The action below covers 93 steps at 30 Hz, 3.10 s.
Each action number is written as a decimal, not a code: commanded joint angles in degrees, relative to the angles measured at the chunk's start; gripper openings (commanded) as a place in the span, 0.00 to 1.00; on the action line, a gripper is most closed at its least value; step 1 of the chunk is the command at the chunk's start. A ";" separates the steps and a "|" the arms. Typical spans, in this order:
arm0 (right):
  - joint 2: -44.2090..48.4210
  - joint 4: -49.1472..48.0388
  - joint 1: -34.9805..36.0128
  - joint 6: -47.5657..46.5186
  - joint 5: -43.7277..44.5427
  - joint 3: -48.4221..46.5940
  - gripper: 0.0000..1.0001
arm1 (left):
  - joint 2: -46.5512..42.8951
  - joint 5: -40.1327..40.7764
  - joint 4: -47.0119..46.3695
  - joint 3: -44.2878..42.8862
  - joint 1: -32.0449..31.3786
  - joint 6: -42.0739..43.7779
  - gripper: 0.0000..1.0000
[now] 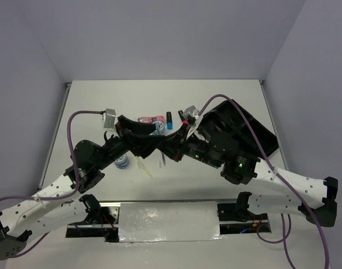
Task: Sort the stationery into containers
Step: Close the pen cap on the pen, then place the pen in the storage box.
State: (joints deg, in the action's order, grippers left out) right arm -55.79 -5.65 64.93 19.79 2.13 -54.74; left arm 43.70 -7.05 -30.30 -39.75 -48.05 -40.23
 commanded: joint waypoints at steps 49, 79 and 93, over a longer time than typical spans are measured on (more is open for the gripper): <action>-7.23 16.11 -17.51 -11.36 -0.64 -9.22 0.00 | 6.90 45.43 51.47 -28.28 -5.56 0.08 0.94; -5.80 24.30 -53.24 -35.00 -8.44 3.25 0.00 | 0.25 44.41 68.98 -19.32 -0.20 7.44 0.99; -31.30 14.45 -53.41 -27.00 -4.95 -6.44 0.00 | -5.73 43.00 67.48 -14.48 -0.20 9.82 0.99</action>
State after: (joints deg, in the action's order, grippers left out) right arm -87.05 15.70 11.73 -9.28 -2.61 -61.87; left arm 39.11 36.53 39.33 -54.33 -48.49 -31.88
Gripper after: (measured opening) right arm 0.186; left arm 0.993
